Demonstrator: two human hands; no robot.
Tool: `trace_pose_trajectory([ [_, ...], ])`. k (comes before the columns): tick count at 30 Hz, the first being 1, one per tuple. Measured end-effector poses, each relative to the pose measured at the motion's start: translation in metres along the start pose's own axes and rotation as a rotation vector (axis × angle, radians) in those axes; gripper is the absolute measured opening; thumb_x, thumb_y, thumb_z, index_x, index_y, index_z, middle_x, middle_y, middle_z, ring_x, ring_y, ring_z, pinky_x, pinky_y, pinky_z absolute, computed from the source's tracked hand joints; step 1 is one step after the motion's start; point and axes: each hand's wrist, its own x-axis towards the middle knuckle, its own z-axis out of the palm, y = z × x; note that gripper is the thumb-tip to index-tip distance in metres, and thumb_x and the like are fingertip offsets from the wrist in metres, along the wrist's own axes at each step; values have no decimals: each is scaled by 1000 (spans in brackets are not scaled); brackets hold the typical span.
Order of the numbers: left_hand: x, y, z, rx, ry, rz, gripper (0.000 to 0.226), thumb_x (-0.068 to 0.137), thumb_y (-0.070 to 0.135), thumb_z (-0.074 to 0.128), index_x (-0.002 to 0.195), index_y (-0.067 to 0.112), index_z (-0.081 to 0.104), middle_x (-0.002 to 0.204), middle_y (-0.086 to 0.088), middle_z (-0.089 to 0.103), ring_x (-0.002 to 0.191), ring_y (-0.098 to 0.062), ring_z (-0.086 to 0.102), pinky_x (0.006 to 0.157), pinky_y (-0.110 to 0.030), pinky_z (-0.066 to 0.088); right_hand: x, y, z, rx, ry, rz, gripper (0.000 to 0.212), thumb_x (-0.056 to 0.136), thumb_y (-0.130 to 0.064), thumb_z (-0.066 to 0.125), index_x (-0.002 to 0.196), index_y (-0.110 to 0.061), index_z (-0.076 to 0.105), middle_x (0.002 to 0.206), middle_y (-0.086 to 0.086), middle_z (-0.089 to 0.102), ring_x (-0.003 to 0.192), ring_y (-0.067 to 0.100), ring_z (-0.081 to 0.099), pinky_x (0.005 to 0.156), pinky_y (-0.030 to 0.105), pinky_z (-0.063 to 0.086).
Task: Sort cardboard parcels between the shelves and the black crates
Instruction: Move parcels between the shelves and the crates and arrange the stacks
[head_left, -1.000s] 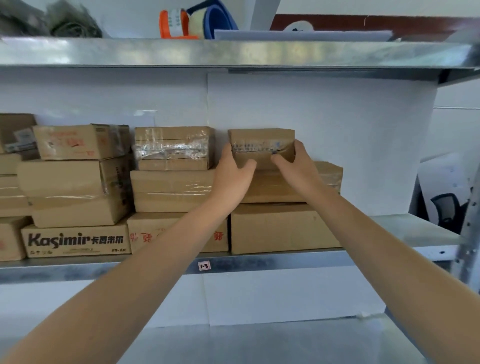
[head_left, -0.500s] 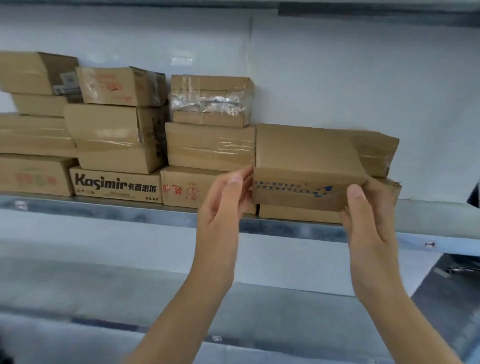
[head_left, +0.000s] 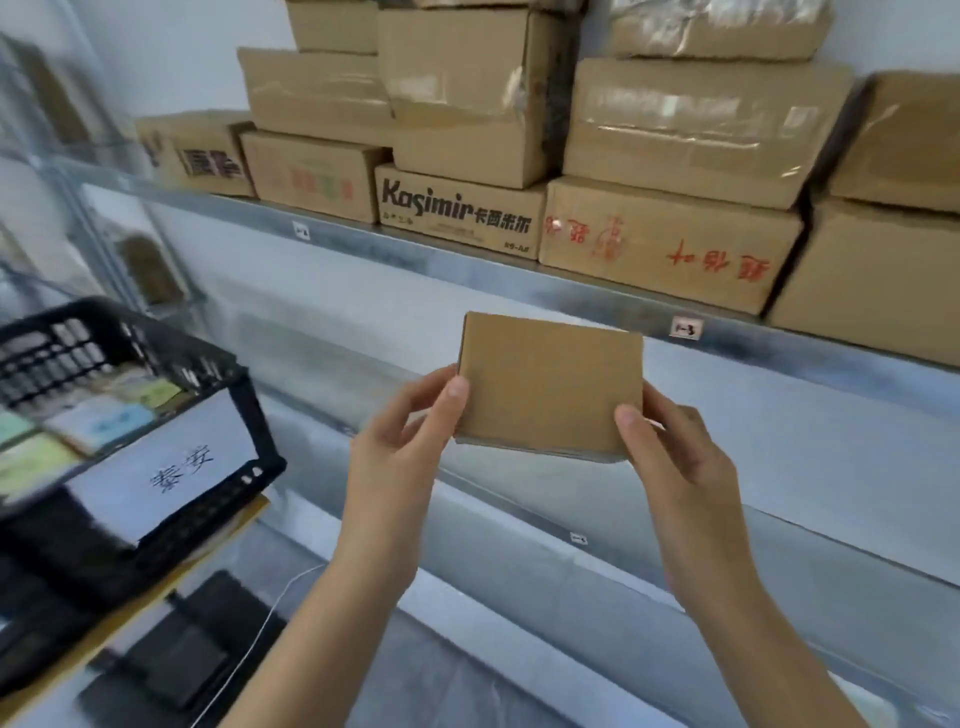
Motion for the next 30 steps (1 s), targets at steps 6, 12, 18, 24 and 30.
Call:
trace_pose_trajectory([
  [6, -18, -13, -82, 9, 205, -26, 22, 88, 30, 72, 104, 43, 77, 112, 15, 74, 107, 2, 67, 83, -8, 50, -12, 24, 83, -68, -237, -20, 29, 95, -31, 59, 124, -36, 62, 115, -13, 60, 105, -5, 61, 83, 3, 42],
  [12, -32, -24, -158, 105, 486, 0, 33, 87, 10, 72, 104, 37, 78, 108, 7, 73, 98, -4, 69, 86, -18, 54, -23, 45, 159, -107, -408, 2, 23, 91, -24, 68, 112, -34, 63, 101, -12, 68, 90, 6, 65, 74, 7, 46],
  [18, -34, -26, -215, 196, 607, -53, 39, 87, 3, 72, 100, 39, 77, 94, 11, 73, 87, -1, 69, 75, -9, 52, -27, 41, 229, -68, -573, 75, 17, 91, -49, 52, 106, -43, 59, 108, -22, 68, 100, 5, 67, 82, 16, 50],
  [24, -22, -5, -270, 196, 624, -110, 30, 99, 13, 54, 94, 37, 70, 100, 13, 74, 92, 1, 67, 79, -23, 48, -28, 27, 297, -46, -617, 104, 28, 87, -64, 44, 80, -37, 51, 92, -18, 70, 89, 4, 70, 81, 26, 54],
  [30, -14, 13, -324, 96, 629, -76, 24, 101, 11, 47, 85, 15, 64, 101, 0, 76, 101, -11, 70, 92, -28, 50, -38, 12, 356, -72, -606, 191, 46, 79, -78, 40, 83, -33, 48, 90, -15, 64, 90, 0, 65, 72, 18, 50],
])
